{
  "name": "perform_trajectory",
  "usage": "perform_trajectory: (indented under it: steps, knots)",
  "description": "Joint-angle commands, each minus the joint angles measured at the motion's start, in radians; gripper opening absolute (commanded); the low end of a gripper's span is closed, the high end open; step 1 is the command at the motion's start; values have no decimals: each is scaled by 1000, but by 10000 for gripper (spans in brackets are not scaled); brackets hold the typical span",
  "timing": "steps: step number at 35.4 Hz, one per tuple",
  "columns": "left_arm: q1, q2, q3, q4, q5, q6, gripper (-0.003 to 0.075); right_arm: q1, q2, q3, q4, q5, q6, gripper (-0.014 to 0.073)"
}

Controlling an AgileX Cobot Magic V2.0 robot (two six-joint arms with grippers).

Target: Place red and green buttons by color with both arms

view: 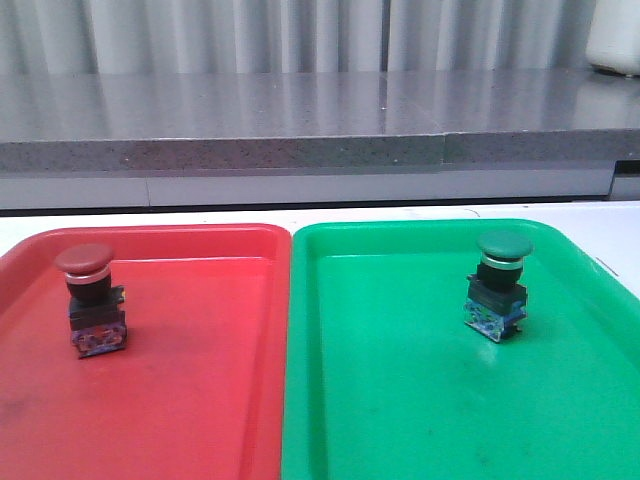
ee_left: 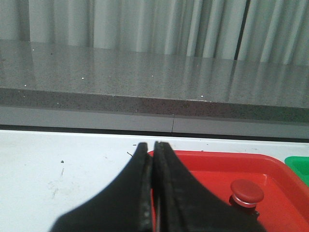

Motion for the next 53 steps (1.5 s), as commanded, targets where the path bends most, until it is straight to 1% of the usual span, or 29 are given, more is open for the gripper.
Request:
perform_trajectory:
  steps: [1,5,11,14,16,20,28,53]
  knots:
    - [-7,-16,24,-7,-85,-7,-20,-6,-16,-7,3,-91,1,-69]
    - [-7,-16,24,-7,-85,-7,-20,-6,-16,-7,3,-87,1,-69]
    - [-7,-16,24,-7,-85,-7,-20,-6,-16,-7,8,-120,9,-69]
    - [-7,-16,24,-7,-85,-7,-20,-6,-17,-6,-25,-136,61,-69]
    - [-7,-16,24,-7,-85,-7,-20,-6,-17,-6,-72,-136,125,-69]
    - [-7,-16,24,-7,-85,-7,-20,-6,-17,-6,-87,-144,213,-69]
    - [-7,-16,24,-7,-85,-7,-20,-35,-17,-6,-90,-124,212,-69]
    - [-7,-16,24,-7,-85,-7,-20,-34,-17,-6,-90,-121,212,-69]
